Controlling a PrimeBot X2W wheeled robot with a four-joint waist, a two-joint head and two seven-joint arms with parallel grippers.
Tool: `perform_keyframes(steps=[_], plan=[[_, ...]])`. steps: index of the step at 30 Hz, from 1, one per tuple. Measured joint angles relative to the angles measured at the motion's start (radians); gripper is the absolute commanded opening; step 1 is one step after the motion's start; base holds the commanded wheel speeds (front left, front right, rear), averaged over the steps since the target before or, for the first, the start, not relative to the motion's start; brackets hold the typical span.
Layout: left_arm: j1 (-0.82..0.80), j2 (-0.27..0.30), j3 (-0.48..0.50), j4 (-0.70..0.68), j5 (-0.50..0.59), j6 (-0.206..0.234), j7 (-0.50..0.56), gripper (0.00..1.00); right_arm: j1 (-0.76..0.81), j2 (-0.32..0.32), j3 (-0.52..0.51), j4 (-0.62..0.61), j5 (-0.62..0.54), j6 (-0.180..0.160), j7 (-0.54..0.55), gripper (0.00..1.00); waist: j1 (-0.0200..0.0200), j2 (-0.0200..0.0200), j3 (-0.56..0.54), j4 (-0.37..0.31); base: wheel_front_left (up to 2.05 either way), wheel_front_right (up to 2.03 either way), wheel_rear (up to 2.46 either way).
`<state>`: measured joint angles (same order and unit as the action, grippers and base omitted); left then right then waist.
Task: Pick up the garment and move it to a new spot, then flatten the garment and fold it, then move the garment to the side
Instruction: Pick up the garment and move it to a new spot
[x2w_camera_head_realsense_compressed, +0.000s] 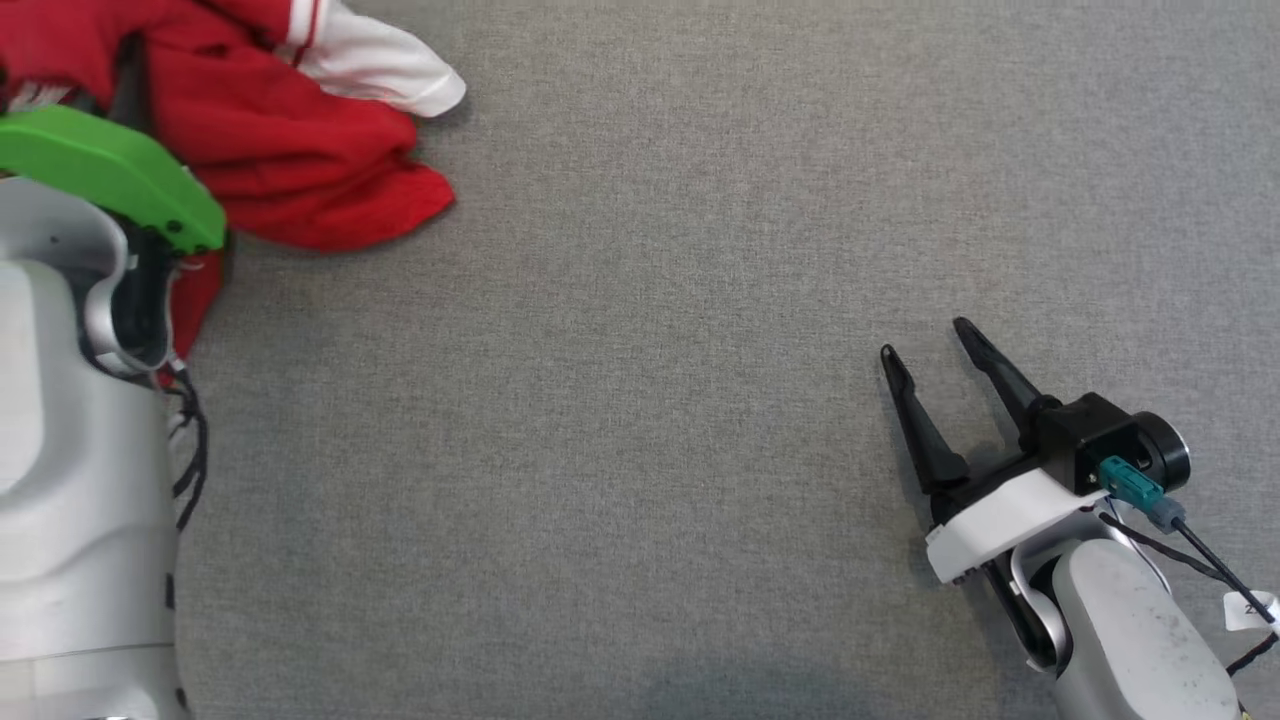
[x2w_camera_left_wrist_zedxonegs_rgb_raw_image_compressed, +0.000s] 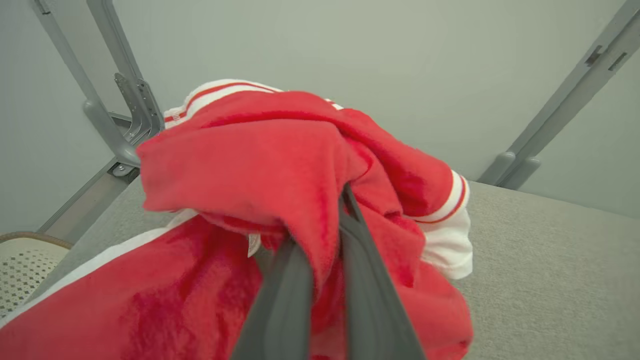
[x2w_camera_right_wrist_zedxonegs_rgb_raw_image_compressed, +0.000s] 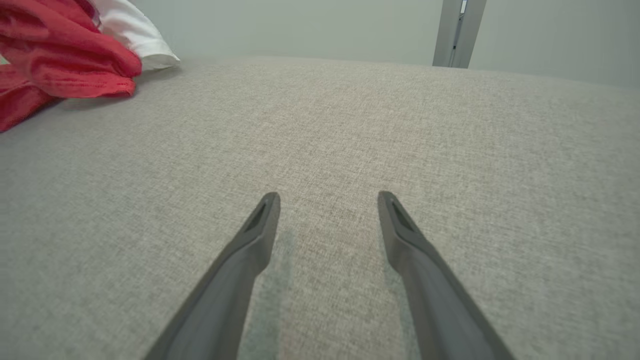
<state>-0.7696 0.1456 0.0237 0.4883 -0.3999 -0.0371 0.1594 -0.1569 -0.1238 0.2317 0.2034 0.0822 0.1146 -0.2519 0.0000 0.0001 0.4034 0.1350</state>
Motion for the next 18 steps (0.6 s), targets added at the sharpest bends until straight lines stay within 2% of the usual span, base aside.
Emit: perform_keyframes(steps=[5,10,16,18], plan=[[-0.016,-0.087,-0.078,-0.063,-0.003,-0.053,-0.033,0.0,0.006,0.018,0.021,0.021,0.007,0.003,0.0,1.0,0.0,0.0,-0.034,0.006,0.0,0.0,0.0],[-0.016,-0.159,-0.191,-0.121,-0.078,-0.088,-0.021,0.0,0.008,0.033,0.033,0.03,0.017,0.008,0.0,1.0,0.0,0.0,-0.075,-0.001,0.0,0.0,0.0],[0.056,-0.148,-0.374,-0.202,-0.221,-0.095,0.058,0.0,0.022,0.049,0.021,0.021,0.031,0.008,0.0,1.0,-0.0001,0.0,-0.125,-0.032,0.0,0.0,0.0],[0.097,-0.132,-0.467,-0.249,-0.286,-0.095,0.09,0.0,0.03,0.053,0.016,0.021,0.032,0.007,0.0,1.0,0.0,0.0,-0.138,-0.05,0.0,0.0,0.0]])
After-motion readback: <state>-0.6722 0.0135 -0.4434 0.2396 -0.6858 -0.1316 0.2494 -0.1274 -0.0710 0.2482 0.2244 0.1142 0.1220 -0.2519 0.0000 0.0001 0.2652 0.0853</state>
